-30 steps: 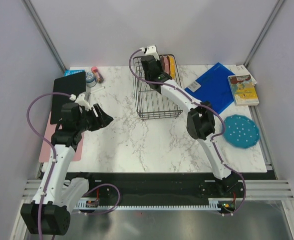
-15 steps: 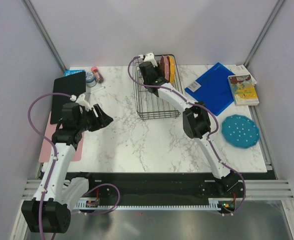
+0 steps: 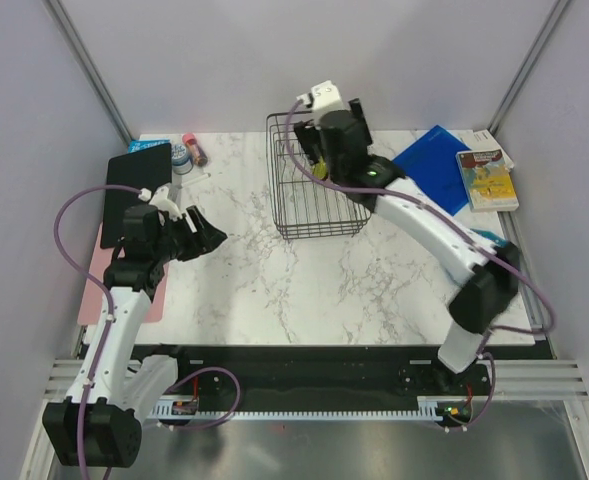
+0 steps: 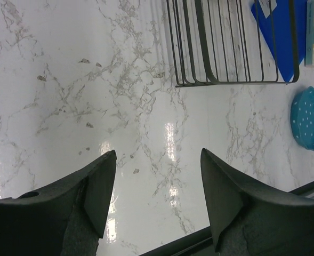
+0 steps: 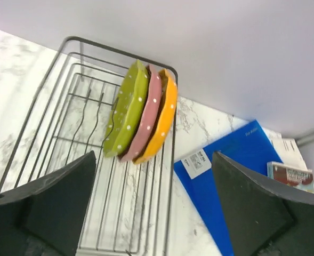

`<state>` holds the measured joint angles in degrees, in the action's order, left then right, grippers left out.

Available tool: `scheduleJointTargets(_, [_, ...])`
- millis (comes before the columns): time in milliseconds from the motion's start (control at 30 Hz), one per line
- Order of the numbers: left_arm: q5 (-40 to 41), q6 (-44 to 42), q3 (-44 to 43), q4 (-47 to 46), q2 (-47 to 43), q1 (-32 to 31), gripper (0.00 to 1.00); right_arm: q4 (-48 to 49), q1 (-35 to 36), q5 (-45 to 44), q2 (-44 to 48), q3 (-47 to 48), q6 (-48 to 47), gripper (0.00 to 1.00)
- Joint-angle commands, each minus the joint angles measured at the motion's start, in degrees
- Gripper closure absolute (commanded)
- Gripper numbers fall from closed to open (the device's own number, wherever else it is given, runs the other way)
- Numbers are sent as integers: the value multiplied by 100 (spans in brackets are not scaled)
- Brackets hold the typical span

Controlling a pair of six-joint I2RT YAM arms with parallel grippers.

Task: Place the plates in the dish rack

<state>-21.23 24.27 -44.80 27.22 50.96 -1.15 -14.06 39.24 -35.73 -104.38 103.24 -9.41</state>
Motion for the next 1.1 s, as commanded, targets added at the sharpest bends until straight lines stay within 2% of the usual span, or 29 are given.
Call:
scheduleJointTargets(0, [128, -377, -55, -305, 45, -113, 27, -1473, -916, 1978, 1778, -1647, -385, 2])
scheduleJointTargets(33, [137, -449, -82, -297, 141, -149, 27, -2085, -1171, 2199, 2163, -1884, -534, 2])
scheduleJointTargets(67, [137, -528, -125, -297, 186, -175, 26, -2361, -1704, 2549, 2298, -2374, -718, 2])
scheduleJointTargets(133, [146, -590, -161, -305, 230, -245, 26, -3028, -2243, 2885, 2500, -2851, -1474, 2])
scheduleJointTargets(167, [137, -590, -152, -357, 222, -254, 26, -3110, -2803, 3183, 2571, -3341, -1676, 4])
scheduleJointTargets(233, [93, -590, -109, -376, 195, -290, 31, -3102, -3359, 3500, 2721, -3948, -2081, 13])
scheduleJointTargets(267, [24, -573, -56, -410, 178, -290, 33, -3102, -3753, 3720, 2712, -4100, -2248, 21])
scheduleJointTargets(300, [-12, -503, -21, -428, 160, -290, 35, -3076, -3862, 3748, 2625, -4249, -2563, 58])
scheduleJointTargets(367, [-178, -424, 93, -428, 125, -298, 39, -2936, -4229, 3731, 2493, -4601, -2855, 100])
scheduleJointTargets(467, [-276, -239, 217, -420, 81, -298, 42, -2646, -4827, 3950, 2405, -4883, -3110, 100])
scheduleJointTargets(667, [-267, -168, 270, -376, 81, -298, 41, -2215, -5093, 3827, 2106, -5331, -3558, 100])
scheduleJointTargets(900, [-276, -2, 313, -332, 116, -290, 39, -2372, -4997, 4091, 1290, -5324, -3822, 100])
scheduleJointTargets(1000, [-355, 191, 419, -323, 90, -290, 34, -2636, -4778, 4319, 1218, -5227, -3884, 100])
scheduleJointTargets(1067, [-434, 297, 498, -323, 63, -290, 31, -2698, -4383, 4485, 1305, -5279, -3946, 100])
